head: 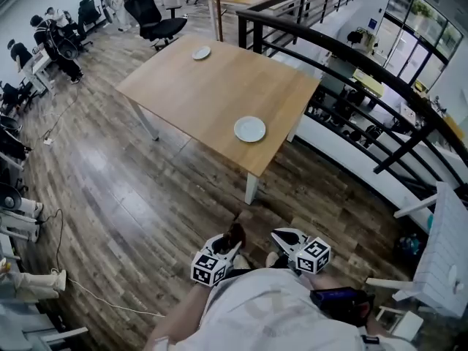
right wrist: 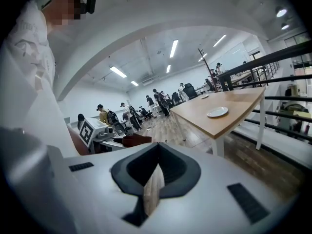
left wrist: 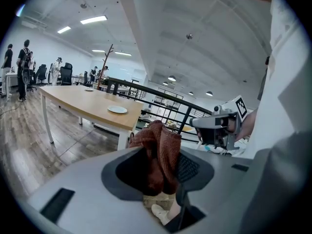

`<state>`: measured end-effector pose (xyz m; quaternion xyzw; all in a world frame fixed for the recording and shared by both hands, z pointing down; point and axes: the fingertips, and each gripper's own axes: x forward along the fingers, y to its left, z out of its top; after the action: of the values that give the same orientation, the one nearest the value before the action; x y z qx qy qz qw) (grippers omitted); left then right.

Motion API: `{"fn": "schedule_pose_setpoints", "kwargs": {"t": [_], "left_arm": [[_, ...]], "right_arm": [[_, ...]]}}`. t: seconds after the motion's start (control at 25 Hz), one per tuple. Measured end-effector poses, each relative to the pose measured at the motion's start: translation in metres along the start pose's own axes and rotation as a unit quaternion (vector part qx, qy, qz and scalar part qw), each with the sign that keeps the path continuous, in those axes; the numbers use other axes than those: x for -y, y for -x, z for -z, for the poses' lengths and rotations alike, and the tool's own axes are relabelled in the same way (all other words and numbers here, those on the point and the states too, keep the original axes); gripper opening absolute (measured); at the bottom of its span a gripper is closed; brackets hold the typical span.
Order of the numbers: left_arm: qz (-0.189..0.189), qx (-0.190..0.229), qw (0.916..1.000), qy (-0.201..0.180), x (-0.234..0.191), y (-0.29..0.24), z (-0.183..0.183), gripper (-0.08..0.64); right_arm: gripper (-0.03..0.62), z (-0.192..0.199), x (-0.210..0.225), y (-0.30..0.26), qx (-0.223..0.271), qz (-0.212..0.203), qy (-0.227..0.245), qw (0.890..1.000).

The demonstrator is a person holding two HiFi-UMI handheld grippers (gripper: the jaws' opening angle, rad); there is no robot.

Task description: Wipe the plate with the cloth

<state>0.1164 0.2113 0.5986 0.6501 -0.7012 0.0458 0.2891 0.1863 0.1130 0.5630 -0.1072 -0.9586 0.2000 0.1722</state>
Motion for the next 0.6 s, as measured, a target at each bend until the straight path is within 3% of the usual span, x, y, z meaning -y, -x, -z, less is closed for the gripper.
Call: {"fn": "schedule_pose_setpoints", "kwargs": {"t": [0.6], "left_arm": [[-0.023,0.01,0.9997,0.009,-0.041,0.011,-0.003,0.169]], "right_arm": [[0.014,-0.012,0.02,-0.028,-0.014,0.025,0.007,1.0]]}}
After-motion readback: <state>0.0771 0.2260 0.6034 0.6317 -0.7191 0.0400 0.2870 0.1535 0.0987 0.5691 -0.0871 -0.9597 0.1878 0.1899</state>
